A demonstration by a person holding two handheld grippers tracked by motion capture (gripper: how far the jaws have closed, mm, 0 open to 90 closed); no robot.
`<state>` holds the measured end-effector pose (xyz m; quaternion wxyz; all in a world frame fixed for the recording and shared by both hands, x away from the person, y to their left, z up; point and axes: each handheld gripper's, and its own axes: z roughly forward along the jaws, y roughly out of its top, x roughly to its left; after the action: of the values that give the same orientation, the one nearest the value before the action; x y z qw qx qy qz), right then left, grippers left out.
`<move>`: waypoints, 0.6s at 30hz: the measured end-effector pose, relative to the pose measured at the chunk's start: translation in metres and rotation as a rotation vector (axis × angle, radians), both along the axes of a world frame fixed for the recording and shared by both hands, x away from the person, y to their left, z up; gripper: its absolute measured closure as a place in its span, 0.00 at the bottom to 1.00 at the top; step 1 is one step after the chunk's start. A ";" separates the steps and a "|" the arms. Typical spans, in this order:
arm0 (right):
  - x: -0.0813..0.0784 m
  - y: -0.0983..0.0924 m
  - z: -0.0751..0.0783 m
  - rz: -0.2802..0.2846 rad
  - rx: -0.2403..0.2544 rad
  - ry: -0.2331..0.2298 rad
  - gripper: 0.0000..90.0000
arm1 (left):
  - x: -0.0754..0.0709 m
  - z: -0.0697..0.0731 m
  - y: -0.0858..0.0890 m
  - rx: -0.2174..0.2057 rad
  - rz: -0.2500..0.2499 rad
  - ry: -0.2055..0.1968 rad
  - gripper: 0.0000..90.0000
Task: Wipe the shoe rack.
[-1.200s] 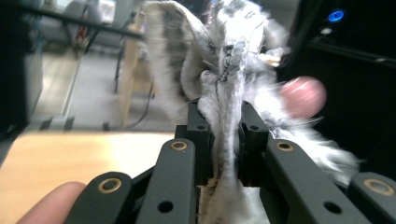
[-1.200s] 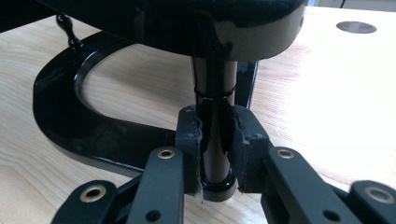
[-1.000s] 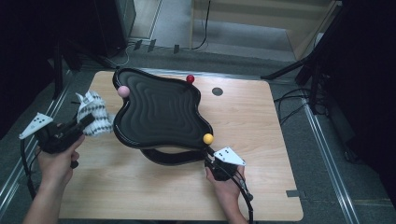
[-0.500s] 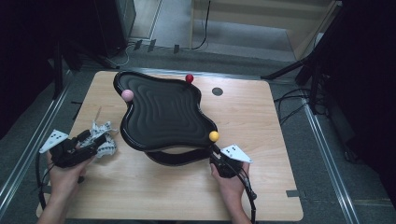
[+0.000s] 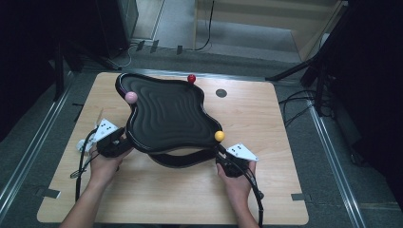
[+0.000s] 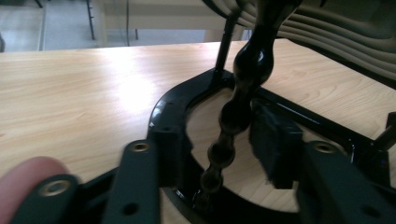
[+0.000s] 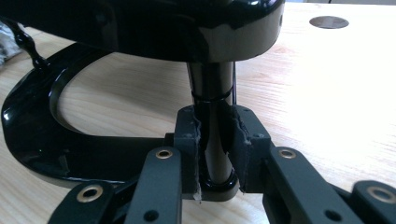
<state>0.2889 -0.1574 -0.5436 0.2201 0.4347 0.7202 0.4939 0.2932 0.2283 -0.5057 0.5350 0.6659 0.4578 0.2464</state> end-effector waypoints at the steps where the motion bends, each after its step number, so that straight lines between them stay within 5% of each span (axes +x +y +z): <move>1: 0.002 0.000 0.000 0.000 0.001 -0.003 0.82 | 0.001 0.000 -0.001 0.004 -0.009 0.000 0.71; 4: 0.006 -0.001 -0.001 0.007 0.000 -0.010 0.82 | 0.002 0.000 -0.005 0.027 -0.027 -0.015 0.82; 11: 0.018 0.000 0.000 -0.005 -0.026 -0.021 0.83 | -0.003 0.002 -0.006 0.030 -0.023 -0.003 0.84; 15: 0.034 0.001 0.006 -0.009 -0.068 0.002 0.83 | -0.012 -0.001 -0.008 -0.013 -0.029 -0.004 0.84; 18: 0.041 -0.003 0.005 -0.019 -0.034 0.014 0.81 | -0.022 -0.002 -0.013 -0.014 -0.023 -0.010 0.84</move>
<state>0.3302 -0.1605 -0.5387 0.2272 0.4412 0.7259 0.4762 0.2717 0.2157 -0.5075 0.5447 0.6663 0.4491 0.2402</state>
